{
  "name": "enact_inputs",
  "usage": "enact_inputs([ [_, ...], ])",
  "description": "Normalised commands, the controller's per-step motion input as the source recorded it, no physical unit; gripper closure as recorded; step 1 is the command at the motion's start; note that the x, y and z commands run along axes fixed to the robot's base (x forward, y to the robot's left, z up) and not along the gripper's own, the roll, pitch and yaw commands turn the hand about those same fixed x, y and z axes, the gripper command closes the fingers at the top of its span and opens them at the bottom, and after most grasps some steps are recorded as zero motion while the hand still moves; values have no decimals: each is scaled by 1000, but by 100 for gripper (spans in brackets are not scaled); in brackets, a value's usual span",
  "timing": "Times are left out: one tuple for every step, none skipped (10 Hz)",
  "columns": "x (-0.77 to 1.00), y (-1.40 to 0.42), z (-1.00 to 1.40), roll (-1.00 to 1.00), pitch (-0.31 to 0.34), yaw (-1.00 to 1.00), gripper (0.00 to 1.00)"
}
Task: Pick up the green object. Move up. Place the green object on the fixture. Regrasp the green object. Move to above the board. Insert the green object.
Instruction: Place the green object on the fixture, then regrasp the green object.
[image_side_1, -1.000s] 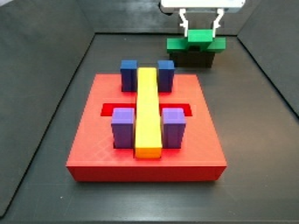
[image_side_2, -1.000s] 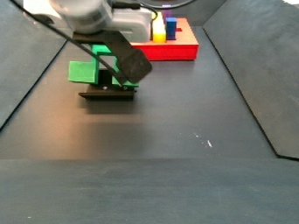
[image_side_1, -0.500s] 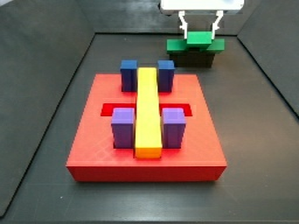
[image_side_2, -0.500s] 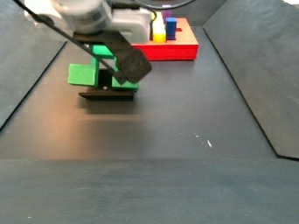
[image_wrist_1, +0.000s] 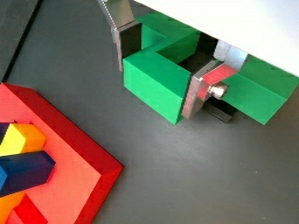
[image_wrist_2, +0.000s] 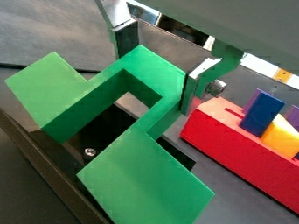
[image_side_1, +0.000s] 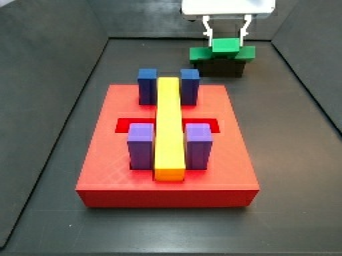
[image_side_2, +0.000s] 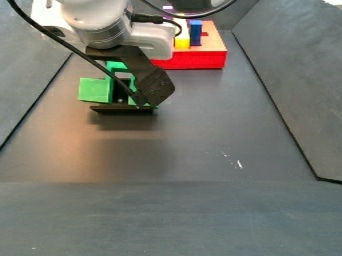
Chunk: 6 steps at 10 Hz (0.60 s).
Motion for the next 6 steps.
enact_inputs([
  [0,0,0,0,0,0,0],
  [111,0,9,0,0,0,0],
  [143,111,117,0,-63,-20,0],
  [77,174,237,0,-71,-69,0],
  [0,177,340,191,-20,-91,0],
  [0,151,369,400,0,-83,0],
])
